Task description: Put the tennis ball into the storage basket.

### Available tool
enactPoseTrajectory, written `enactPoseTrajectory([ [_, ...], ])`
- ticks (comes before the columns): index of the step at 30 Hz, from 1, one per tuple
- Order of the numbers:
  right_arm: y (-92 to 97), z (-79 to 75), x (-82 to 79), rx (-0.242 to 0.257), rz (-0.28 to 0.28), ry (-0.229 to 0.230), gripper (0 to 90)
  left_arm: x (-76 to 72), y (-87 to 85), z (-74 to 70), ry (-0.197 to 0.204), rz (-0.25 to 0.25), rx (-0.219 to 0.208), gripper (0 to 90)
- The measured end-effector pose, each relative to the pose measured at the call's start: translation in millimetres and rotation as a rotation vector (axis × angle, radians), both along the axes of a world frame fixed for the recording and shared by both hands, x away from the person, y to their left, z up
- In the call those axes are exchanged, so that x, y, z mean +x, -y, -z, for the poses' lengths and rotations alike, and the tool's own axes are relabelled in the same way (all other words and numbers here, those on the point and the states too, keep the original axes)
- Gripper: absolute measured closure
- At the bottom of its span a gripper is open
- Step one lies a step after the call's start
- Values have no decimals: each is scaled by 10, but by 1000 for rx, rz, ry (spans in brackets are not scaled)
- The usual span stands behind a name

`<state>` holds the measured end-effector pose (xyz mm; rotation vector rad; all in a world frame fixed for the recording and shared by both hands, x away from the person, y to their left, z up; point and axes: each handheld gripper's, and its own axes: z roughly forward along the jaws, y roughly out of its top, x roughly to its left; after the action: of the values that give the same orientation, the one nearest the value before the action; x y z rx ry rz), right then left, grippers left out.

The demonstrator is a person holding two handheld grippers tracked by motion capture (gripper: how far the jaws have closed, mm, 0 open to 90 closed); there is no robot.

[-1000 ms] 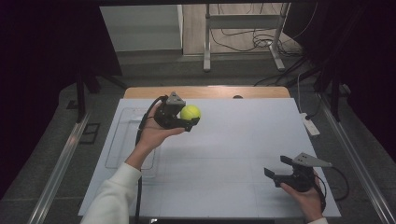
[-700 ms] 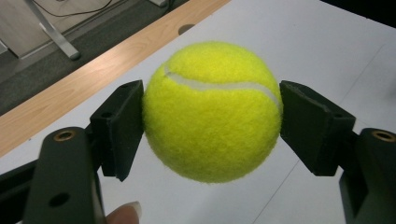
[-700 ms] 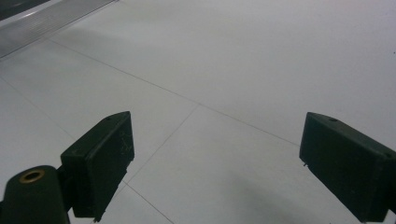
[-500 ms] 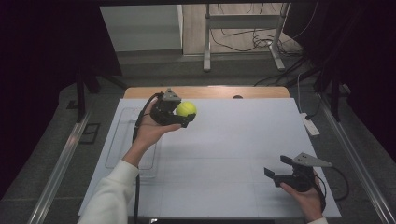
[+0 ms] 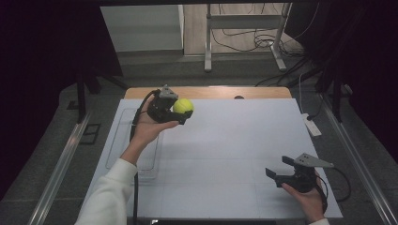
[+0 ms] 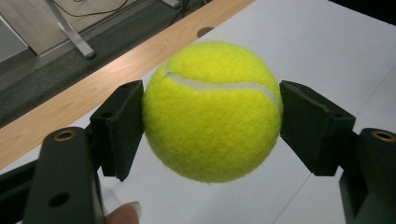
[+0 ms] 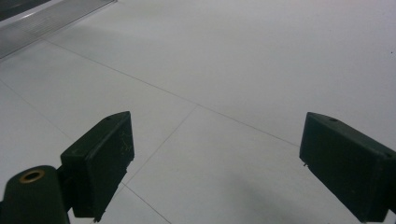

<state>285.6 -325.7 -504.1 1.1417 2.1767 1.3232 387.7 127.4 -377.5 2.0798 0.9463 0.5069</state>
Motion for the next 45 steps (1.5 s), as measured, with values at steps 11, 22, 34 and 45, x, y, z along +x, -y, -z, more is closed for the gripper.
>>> enactPoseTrajectory([
  [11,2,-1,2,1,1,1,102,63,-85,18,-5,-31,7,270],
  [22,3,-1,2,0,1,1,102,72,-155,10,3,-53,12,270],
  [34,3,-1,2,-1,1,2,102,74,-213,-8,10,-69,10,270],
  [45,1,0,3,-2,1,1,103,73,-265,-20,19,-84,7,270],
])
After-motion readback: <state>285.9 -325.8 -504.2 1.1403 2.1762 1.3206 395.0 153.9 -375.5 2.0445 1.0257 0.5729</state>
